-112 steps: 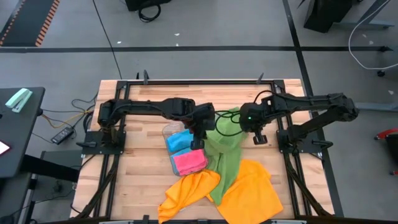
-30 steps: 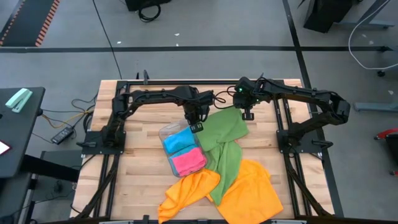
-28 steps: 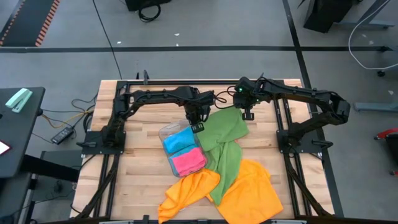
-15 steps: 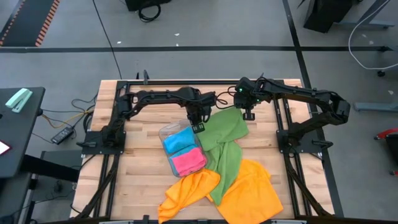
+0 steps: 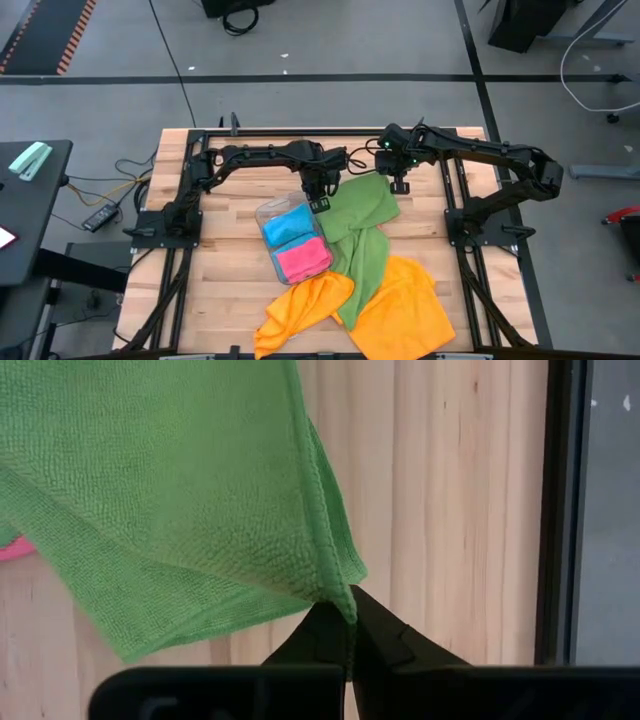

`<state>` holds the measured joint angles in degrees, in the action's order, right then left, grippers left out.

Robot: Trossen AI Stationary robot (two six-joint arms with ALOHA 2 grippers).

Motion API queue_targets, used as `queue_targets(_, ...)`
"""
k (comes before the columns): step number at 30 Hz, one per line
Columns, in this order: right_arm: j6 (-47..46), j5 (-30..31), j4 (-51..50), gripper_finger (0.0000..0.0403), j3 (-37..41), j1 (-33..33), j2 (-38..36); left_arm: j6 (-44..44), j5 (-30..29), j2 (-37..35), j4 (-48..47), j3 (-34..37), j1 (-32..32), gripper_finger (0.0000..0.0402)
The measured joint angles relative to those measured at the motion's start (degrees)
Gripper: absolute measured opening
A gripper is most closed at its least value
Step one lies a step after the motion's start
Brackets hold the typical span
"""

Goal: Fold microfiber towels
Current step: Fold the top green towel

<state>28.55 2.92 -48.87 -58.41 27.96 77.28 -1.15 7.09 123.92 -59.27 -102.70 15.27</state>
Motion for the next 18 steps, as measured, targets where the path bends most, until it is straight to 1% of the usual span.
queue_targets(6,0.0,0.0,0.4,0.0006,0.0,0.0,0.0,-0.3,0.1,0.0,-0.7,0.0,0.0,0.0093)
queue_targets(9,-0.3,0.0,0.6,0.0006,0.0,0.0,0.0,-1.2,0.7,0.0,-0.7,0.0,0.0,0.0111)
queue_targets(13,-1.5,0.0,0.7,0.0006,0.0,0.0,0.0,-1.2,0.7,0.0,-0.5,0.0,0.1,0.0122)
queue_targets(18,-1.4,-1.5,0.7,0.0006,0.0,0.0,0.0,-1.2,0.7,0.0,-0.1,0.0,0.0,0.0119)
